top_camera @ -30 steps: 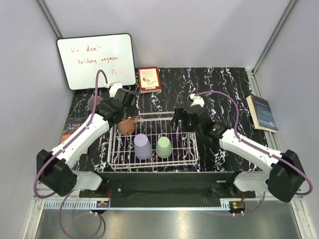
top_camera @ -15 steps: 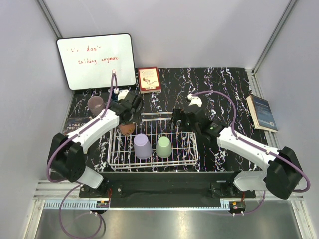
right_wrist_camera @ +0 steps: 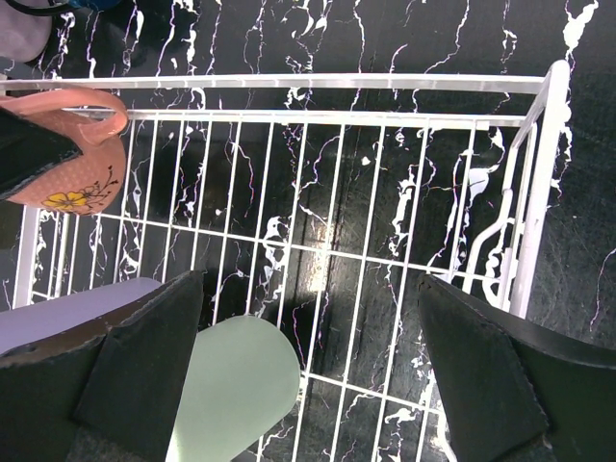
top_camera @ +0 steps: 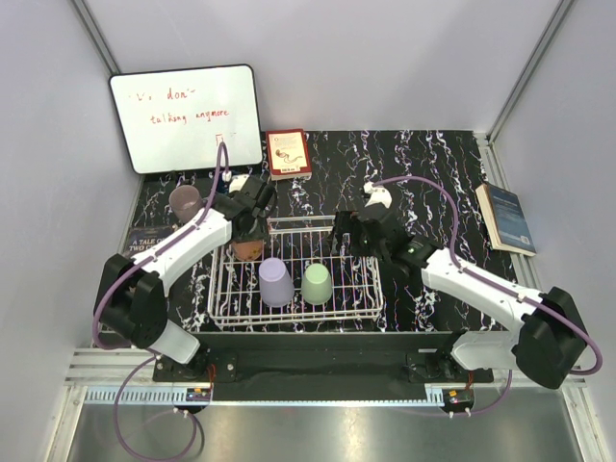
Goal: Unload the cups from the dish rack
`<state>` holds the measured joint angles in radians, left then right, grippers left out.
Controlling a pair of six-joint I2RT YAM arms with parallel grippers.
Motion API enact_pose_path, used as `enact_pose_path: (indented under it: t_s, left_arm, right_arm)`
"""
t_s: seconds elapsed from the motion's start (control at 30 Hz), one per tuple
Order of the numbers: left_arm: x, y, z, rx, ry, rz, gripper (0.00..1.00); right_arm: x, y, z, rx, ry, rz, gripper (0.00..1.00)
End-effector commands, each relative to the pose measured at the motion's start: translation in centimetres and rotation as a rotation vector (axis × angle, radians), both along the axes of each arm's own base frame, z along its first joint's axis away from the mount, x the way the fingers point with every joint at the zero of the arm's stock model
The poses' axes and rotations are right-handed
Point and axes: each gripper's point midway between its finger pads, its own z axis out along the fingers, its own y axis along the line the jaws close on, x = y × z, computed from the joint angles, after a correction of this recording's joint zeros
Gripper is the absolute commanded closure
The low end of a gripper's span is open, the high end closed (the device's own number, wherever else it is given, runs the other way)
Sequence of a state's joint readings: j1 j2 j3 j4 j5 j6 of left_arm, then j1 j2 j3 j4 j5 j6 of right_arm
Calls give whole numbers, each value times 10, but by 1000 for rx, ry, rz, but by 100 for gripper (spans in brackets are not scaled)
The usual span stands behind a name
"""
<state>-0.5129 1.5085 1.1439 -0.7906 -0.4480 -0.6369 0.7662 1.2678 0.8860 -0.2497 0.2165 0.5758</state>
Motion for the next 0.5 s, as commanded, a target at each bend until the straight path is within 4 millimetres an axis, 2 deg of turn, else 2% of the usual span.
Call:
enact_pose_path:
  t_s: [0.0, 0.23, 0.47]
  left_arm:
    - [10, -8, 10, -68, -57, 16, 100]
    - [6, -13, 24, -96, -94, -27, 100]
    - [2, -24, 56, -194, -191, -89, 100]
  right_arm:
    - [-6, -10, -7, -39, 1, 0, 0]
    - [-9, -10, -5, -19, 2, 2, 0]
    - [-8, -13, -3, -10, -2, -26, 0]
